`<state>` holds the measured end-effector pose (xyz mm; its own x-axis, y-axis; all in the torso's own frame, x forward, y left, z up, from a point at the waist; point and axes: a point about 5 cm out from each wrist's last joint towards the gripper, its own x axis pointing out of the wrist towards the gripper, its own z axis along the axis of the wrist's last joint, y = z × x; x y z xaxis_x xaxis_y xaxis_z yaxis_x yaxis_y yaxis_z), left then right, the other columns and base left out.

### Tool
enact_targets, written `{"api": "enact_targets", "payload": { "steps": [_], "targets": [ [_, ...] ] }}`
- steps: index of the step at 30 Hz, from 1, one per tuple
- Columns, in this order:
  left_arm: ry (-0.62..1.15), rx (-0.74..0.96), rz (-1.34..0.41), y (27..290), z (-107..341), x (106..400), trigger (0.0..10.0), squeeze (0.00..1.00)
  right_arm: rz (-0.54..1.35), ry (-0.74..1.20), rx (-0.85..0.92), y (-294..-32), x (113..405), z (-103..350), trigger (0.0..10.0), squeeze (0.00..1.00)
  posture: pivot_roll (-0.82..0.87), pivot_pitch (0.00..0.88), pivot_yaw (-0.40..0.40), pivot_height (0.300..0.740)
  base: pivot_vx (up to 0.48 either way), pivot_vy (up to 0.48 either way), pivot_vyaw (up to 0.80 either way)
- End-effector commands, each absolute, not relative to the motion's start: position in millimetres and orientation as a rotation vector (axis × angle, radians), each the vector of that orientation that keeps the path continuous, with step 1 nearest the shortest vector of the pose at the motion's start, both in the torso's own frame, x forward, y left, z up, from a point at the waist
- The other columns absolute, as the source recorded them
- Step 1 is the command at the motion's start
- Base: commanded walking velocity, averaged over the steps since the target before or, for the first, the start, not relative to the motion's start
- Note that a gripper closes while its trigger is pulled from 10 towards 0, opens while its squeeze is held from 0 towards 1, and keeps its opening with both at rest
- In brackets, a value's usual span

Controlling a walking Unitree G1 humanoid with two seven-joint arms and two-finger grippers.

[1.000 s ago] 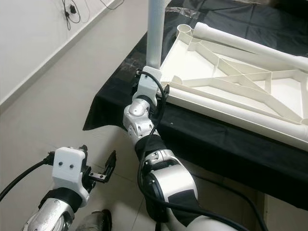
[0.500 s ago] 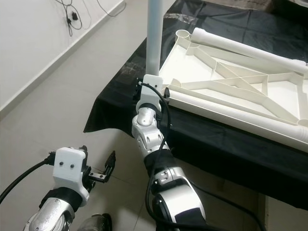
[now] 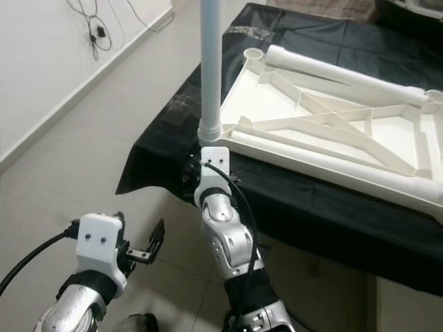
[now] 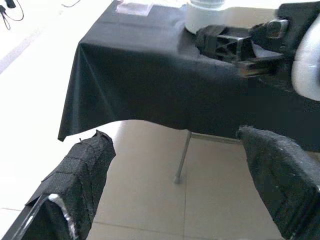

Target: Building children table

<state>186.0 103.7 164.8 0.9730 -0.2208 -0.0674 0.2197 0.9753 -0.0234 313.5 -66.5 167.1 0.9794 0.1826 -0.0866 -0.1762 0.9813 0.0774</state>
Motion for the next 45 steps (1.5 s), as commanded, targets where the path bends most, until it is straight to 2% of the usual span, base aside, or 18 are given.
{"api": "enact_targets", "payload": {
  "steps": [1,9,13,16,19,24,31,37,42,45],
  "targets": [
    [0.096,-0.007,-0.206,107,158,185,10.0,0.00,0.261,0.113,0.088,-65,304,161,10.0,0.00,0.12,0.159,-0.013,0.740,0.000,0.000,0.00],
    [0.148,0.023,-0.079,120,143,179,10.0,0.00,0.339,0.056,0.050,-92,283,146,10.0,0.00,0.12,0.118,-0.003,0.740,0.000,0.000,0.00],
    [0.197,0.045,-0.003,128,131,175,10.0,0.00,0.324,0.084,0.041,-101,277,134,10.0,0.00,0.11,0.087,0.007,0.740,0.000,0.000,-0.76],
    [0.216,0.080,0.050,134,118,178,10.0,0.00,0.358,0.131,0.055,-93,273,122,10.0,0.00,0.10,0.045,0.009,0.740,0.000,0.000,0.00],
    [0.217,0.083,0.053,134,116,179,10.0,0.00,0.362,0.136,0.041,-91,274,120,10.0,0.00,0.10,0.045,0.009,0.740,0.000,0.000,0.00],
    [0.227,0.081,0.053,137,108,186,10.0,0.00,0.376,0.155,0.025,-90,278,114,10.0,0.00,0.08,0.006,0.010,0.740,-0.477,0.000,0.00],
    [0.225,0.082,0.058,137,104,190,10.0,0.00,0.382,0.160,0.013,-91,279,110,10.0,0.00,0.07,0.000,0.006,0.740,-0.397,0.000,0.00],
    [0.222,0.095,0.061,136,101,193,10.0,0.00,0.382,0.166,0.005,-90,281,106,10.0,0.00,0.07,0.000,0.006,0.740,0.000,0.000,0.00],
    [0.216,0.097,0.062,136,98,195,10.0,0.00,0.388,0.168,0.006,-90,283,103,10.0,0.00,0.07,0.000,0.005,0.740,0.000,0.000,-0.80],
    [0.215,0.099,0.061,135,98,195,10.0,0.00,0.389,0.168,0.001,-90,283,103,10.0,0.00,0.07,0.000,0.005,0.740,0.000,0.000,0.00]
  ]
}}
